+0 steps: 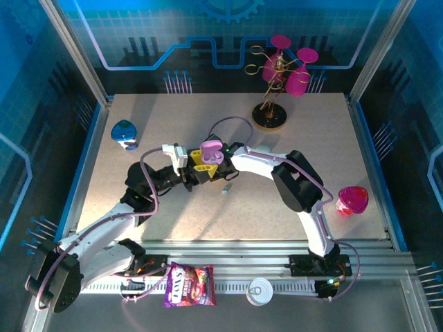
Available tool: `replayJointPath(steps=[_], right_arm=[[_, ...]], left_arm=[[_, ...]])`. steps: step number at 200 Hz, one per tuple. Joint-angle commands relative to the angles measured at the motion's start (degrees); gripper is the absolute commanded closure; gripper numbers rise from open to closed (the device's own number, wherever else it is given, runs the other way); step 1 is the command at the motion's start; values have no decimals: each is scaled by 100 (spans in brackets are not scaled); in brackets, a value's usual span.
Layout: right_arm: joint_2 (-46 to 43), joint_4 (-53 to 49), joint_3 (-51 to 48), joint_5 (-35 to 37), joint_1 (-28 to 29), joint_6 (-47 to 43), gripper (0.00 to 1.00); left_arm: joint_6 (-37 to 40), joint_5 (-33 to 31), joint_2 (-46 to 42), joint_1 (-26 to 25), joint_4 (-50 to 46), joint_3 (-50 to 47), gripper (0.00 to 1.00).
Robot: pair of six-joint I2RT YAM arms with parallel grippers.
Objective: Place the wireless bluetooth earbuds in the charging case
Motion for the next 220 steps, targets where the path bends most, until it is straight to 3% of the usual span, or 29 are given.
replayJointPath(steps=[1,65,125,167,220], right_arm=[[-460,182,-318,-224,-38,190,86],[-2516,1980,-2587,-848,-462,1005,86],[-5306,2745,-4267,-658,-564,1364,86],[-6324,3289,-4395,-808,-290,1502,86],[-6127,3403,-3641,-635,450,1032,86]], left_arm=[[-15,-142,-32,7,187,-86,72],[-70,-385,120,11,631,-197,72],[104,-761,550,-24,1325,-396,72],[611,-1280,923,-265,1647,-512,72],[890,-1723,1324,-452,1992,-554,72]])
